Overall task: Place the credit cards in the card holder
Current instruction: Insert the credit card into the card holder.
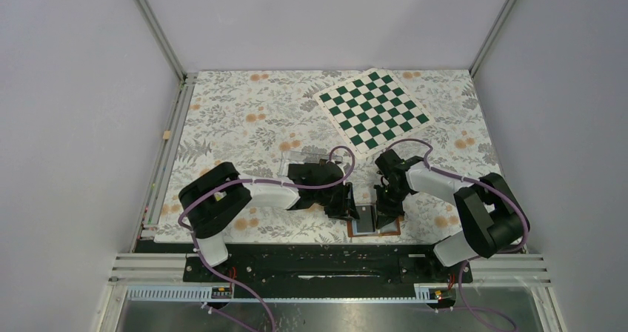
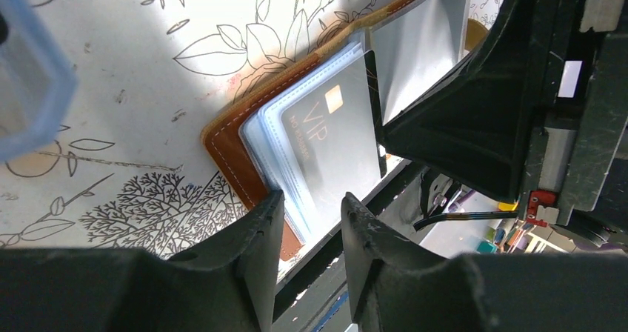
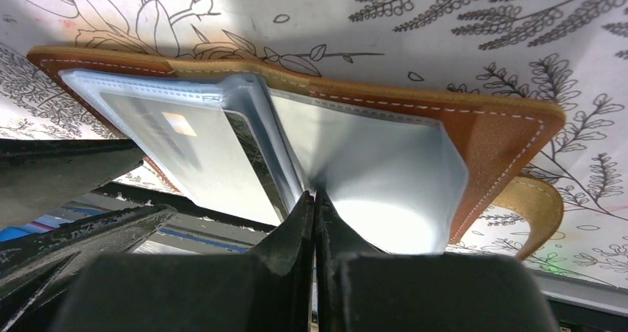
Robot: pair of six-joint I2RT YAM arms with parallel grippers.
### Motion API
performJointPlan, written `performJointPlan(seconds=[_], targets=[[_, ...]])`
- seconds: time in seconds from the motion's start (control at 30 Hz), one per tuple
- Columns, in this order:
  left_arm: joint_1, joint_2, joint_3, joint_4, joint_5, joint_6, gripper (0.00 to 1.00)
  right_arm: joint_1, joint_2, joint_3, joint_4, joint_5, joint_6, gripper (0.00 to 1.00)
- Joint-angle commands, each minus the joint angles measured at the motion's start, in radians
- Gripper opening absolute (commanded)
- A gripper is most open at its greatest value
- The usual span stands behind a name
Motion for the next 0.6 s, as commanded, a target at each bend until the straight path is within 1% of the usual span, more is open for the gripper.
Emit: performJointPlan(seconds=[0.0,0.07,0.2,0.43,0.57], targets=[[-0.004,-0.032,0.043,0.034,-0.010,0.013,0.33,0.000,0.030,0.000,0.026,0.006,-0.023,0.00],[-0.005,-0.043,0.047,0.027,-0.016,0.019,0.30,0.000,0.034,-0.001,0.030,0.001,-0.022,0.00],[-0.012,-0.054,0.069,-0.012,-0.030,0.039,0.29,0.001,0.044,0.000,0.035,-0.011,-0.025,0.00],[-0.015,-0.014,0.084,-0.044,-0.040,0.044,0.34,0.001,0.050,0.000,0.037,-0.017,-0.028,0.00],[-0.021,0.002,0.121,-0.167,-0.095,0.085,0.36,0.000,0.050,0.000,0.037,-0.020,-0.027,0.00]])
